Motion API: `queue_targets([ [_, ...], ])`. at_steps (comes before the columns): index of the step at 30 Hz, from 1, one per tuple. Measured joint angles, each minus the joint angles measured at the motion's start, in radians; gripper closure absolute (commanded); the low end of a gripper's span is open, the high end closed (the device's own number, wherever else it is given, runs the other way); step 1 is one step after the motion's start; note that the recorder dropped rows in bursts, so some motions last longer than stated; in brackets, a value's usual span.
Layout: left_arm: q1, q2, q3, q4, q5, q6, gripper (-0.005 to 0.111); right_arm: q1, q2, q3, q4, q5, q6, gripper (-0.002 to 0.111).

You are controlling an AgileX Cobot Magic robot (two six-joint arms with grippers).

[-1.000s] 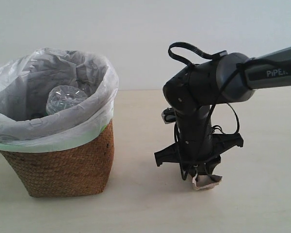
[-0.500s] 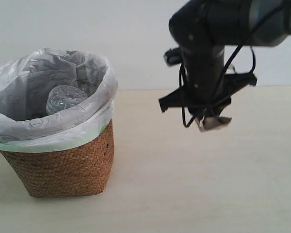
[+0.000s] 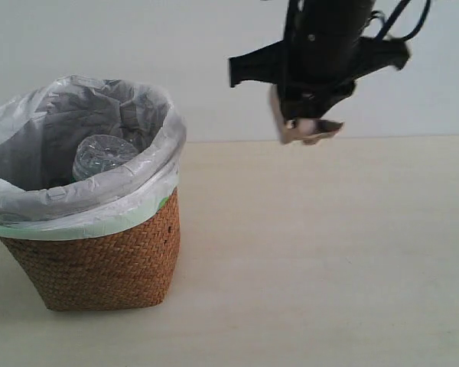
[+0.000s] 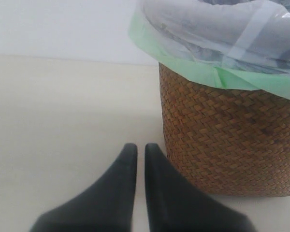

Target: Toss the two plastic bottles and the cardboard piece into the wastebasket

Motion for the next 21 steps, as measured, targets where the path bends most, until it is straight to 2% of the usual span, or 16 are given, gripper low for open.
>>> queue_targets([
  [1,0.0,0.0,0.0,0.0,0.0,0.0,0.101,0.0,0.022,-0.051,0.231,-0.058,-0.127,0.102],
  [2,0.0,0.0,0.0,0.0,0.0,0.0,0.101,0.0,0.027,-0.086,0.39,-0.12,-0.212,0.086],
  [3,0.0,0.0,0.0,0.0,0.0,0.0,0.101,0.011,0.031,-0.147,0.631,-0.228,-0.322,0.066],
  [4,0.0,0.0,0.0,0.0,0.0,0.0,0.101,0.025,0.031,-0.191,0.773,-0.298,-0.391,0.02],
  [5,0.0,0.0,0.0,0.0,0.0,0.0,0.101,0.044,0.031,-0.248,0.858,-0.369,-0.425,0.006],
  [9,0.0,0.0,0.0,0.0,0.0,0.0,0.101,0.049,0.067,-0.275,0.85,-0.366,-0.373,0.015],
  [14,0.0,0.0,0.0,0.0,0.0,0.0,0.101,0.049,0.111,-0.269,0.661,-0.287,-0.251,0.015],
  [19,0.0,0.0,0.0,0.0,0.0,0.0,0.101,0.049,0.111,-0.269,0.632,-0.224,-0.235,0.015],
  [21,0.0,0.0,0.0,0.0,0.0,0.0,0.101,0.049,0.111,-0.269,0.621,-0.192,-0.235,0.023],
])
